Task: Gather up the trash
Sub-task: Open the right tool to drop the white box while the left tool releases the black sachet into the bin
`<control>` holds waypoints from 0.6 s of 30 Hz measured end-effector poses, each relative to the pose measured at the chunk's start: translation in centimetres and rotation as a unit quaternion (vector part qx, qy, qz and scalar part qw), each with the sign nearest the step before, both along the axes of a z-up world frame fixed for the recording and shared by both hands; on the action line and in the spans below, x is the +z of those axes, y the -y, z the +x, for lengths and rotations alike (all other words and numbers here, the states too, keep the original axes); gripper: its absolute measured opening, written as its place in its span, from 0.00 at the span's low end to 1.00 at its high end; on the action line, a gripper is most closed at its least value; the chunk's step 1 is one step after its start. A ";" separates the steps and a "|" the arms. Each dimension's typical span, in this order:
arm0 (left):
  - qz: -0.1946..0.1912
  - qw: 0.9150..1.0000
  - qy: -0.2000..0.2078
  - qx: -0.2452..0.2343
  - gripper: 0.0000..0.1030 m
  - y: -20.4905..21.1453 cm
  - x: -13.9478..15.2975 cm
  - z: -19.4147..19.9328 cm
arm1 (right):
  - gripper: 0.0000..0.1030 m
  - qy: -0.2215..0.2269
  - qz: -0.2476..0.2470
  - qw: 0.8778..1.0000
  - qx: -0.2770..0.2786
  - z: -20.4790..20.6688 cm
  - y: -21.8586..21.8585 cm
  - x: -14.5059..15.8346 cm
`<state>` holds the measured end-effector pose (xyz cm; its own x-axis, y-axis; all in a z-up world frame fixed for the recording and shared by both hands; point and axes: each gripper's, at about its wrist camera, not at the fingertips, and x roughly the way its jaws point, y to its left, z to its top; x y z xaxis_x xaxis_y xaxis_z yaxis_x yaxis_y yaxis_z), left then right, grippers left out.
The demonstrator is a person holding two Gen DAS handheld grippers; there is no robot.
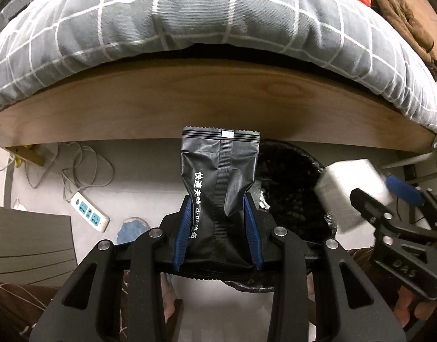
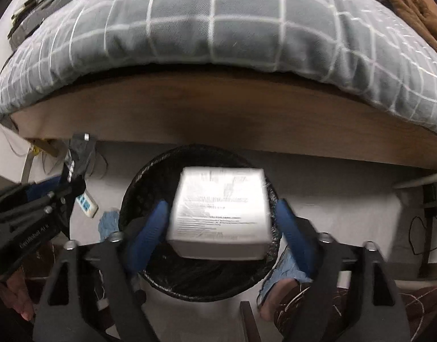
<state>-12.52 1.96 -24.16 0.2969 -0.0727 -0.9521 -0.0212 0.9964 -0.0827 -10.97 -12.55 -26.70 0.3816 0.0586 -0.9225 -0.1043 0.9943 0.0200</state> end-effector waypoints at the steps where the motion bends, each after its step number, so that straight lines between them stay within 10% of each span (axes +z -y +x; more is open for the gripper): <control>1: 0.000 1.000 0.002 -0.003 0.34 0.3 0.1 0.0 | 0.83 0.007 0.001 1.000 -0.004 -0.1 0.3 0.3; 18: -0.019 0.997 -0.003 -0.076 0.34 7.8 -0.5 0.8 | 0.93 0.034 -0.016 0.996 -0.075 -1.9 8.4 1.8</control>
<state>-11.75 -5.84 -24.67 0.2742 -0.1533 -0.9494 0.1293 0.9841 -0.1215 -12.85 -20.99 -24.91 0.4456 -0.0331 -0.8946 0.0456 0.9989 -0.0143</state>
